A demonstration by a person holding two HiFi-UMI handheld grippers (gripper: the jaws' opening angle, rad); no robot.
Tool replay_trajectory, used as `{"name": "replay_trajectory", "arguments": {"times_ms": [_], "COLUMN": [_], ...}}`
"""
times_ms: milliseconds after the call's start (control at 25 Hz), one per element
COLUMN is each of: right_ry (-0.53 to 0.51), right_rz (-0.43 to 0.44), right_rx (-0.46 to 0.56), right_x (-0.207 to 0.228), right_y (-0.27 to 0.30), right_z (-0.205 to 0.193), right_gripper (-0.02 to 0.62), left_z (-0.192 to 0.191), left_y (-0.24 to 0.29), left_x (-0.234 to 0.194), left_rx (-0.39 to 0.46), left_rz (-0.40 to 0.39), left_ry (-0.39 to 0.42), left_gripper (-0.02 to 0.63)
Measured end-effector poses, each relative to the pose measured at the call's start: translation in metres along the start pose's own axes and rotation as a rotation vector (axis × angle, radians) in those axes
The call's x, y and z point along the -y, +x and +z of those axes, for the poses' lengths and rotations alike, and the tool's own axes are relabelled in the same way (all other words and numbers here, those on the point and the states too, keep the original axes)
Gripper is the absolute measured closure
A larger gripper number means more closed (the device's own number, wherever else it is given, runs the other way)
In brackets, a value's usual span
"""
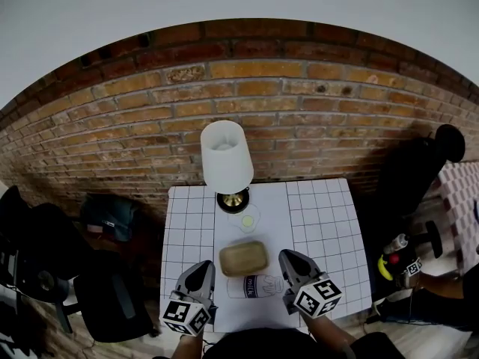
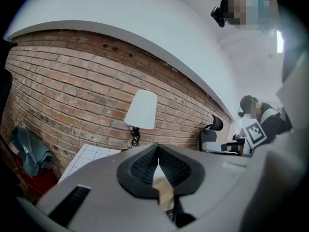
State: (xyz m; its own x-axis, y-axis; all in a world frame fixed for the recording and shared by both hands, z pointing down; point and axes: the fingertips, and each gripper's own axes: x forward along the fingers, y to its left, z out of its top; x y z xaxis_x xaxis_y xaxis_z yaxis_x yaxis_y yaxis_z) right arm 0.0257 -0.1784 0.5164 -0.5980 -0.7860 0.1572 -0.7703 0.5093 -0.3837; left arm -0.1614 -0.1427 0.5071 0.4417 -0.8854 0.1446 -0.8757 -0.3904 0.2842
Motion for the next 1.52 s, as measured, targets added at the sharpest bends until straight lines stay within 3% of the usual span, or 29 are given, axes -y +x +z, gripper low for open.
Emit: {"name": "replay_trajectory", "arguments": {"times_ms": [480,1200,1280,1520], "right_ry": [0.019,0.056,0.063,0.085], "right_rz": [-0.078,-0.115,-0.12,-0.123], "right_rx": [-0.043,-0.18,-0.201,-0.243], "right_x": [0.018,0.039,0.043,0.049], "right_y": [0.019,0.046,0.048,0.054], "right_z": [-0.04,-0.1,-0.106,-0.122], "right_gripper": [0.591,0.583,0.51,0.5], "left_z": [-0.032,-0.1,-0.108,-0.126], "left_y": [0.021,0.046,0.048,0.053], "left_x": [-0.025,-0.049,-0.05,-0.056], "left_rx": [-0.067,-0.262,-0.28,-0.33], "left_rz": [-0.027,-0.01,-0.005,0.007], "left_ry": [-0.013,-0.099,-0.111,-0.138], "left_gripper": [0.595,0.592,0.569,0.464]}}
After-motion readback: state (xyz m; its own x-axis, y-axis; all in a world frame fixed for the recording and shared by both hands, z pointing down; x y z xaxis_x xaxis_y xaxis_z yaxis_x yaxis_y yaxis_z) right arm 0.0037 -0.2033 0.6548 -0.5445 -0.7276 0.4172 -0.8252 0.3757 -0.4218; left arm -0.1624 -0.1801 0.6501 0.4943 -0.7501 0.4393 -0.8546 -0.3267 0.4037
